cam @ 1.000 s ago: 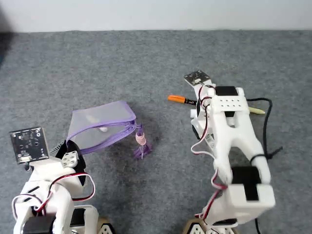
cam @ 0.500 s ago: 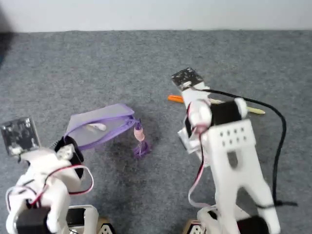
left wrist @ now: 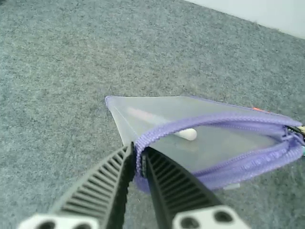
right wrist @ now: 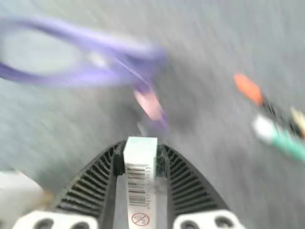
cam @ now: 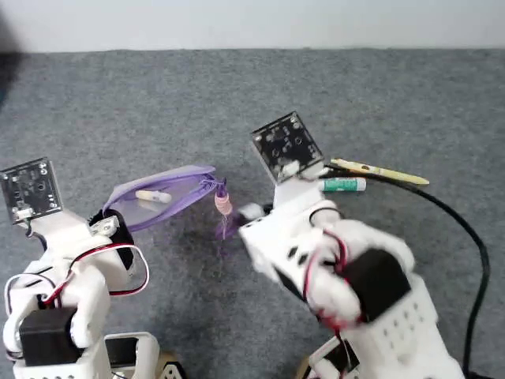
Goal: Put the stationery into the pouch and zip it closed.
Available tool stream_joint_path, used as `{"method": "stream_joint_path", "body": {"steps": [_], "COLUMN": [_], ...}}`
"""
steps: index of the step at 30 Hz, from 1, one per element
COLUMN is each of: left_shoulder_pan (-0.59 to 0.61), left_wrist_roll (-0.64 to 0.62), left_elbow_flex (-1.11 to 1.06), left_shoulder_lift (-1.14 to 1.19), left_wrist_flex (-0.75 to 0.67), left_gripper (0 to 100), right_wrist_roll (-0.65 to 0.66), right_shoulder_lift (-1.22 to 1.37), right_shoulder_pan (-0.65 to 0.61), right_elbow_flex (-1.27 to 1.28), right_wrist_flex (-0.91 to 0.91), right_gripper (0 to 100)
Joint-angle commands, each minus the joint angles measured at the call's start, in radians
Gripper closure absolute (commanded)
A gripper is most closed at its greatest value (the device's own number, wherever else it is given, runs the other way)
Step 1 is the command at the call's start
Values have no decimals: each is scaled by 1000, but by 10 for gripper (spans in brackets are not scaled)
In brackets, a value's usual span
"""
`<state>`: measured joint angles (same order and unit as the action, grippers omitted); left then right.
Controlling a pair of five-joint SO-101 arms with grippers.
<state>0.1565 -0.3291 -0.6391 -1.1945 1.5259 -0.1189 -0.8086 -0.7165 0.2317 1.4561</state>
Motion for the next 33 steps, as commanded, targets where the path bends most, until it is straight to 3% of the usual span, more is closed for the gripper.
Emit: {"method": "stream_joint_path", "body": {"steps": [1,8,14,23,33], "left_shoulder_pan": [0,0,2,2,2], "left_wrist_roll": [-11,-11,-11,-11,-11], "left_elbow_flex": [35,35,35,35,35], "left_shoulder_lift": [28,28,28,28,28], "left_wrist_flex": [0,0,0,0,0], "left_gripper": [989,989,989,989,989], "right_wrist_roll": [-12,5,186,226,227], "right_shoulder_lift": [-54,-56,-50,-48,-45], "right_shoulder_pan": [-128,-188,-231,-240,-182], "right_elbow_flex": [9,176,370,634,718], "right_wrist_flex": [-242,-708,-1055,-1323,-1532], "right_gripper": [991,991,991,991,991]}}
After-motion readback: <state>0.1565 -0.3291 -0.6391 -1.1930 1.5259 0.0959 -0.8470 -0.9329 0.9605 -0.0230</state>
